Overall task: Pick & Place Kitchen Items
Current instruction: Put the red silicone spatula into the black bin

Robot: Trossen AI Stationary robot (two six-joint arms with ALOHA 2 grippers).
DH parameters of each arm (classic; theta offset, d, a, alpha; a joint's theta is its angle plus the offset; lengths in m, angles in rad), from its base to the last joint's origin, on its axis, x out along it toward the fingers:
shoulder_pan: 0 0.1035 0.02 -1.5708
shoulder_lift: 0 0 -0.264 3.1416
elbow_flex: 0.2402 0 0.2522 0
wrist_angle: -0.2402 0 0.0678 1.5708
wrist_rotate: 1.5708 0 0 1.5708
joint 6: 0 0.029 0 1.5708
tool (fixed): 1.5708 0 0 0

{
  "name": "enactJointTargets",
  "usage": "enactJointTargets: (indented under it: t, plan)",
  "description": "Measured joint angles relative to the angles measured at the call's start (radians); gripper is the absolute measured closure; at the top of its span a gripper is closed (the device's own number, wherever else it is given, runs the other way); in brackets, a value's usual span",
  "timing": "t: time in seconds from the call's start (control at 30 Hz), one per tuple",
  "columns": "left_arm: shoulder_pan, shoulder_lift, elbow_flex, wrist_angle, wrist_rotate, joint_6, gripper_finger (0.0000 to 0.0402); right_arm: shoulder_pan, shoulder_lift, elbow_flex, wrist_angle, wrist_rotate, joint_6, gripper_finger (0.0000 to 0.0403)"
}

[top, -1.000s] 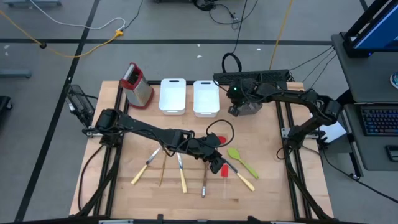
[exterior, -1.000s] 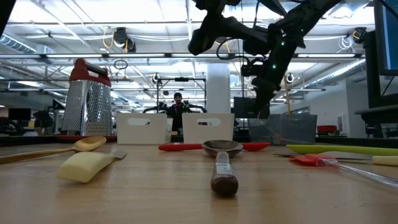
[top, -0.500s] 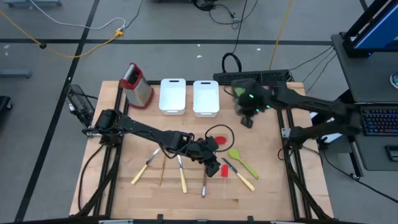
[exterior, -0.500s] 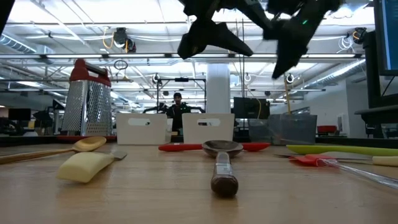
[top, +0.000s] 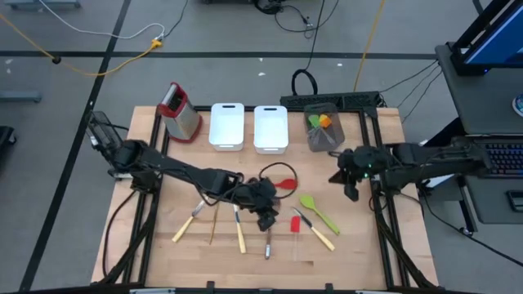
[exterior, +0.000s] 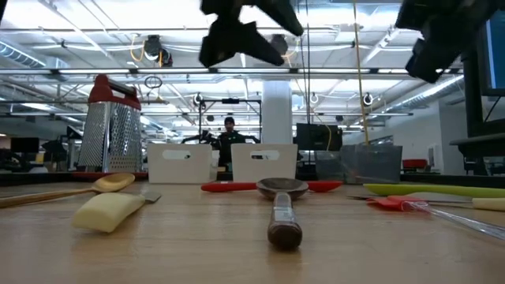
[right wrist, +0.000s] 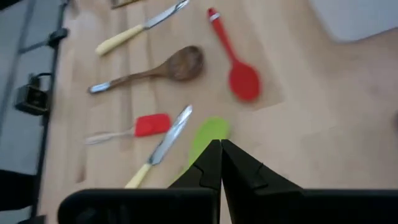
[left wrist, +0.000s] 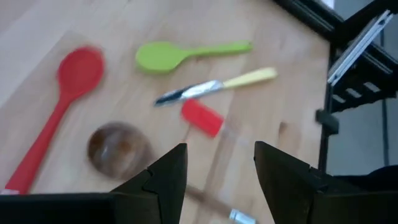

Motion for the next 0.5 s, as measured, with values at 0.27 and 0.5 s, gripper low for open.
enactJointTargets:
  t: [0.27, 0.5]
  plan:
    - [-0.069, -0.228, -0.355, 0.318, -0.057, -0.065, 0.0210, 0.155, -0.008, -0.114, 0.192, 0.005, 0.108, 0.0403]
    - [-0.157, -0.429, -0.591, 0.482, -0.200, -0.072, 0.0210, 0.232, 0.056, -0.186, 0.480, -0.129, 0.099, 0.0403]
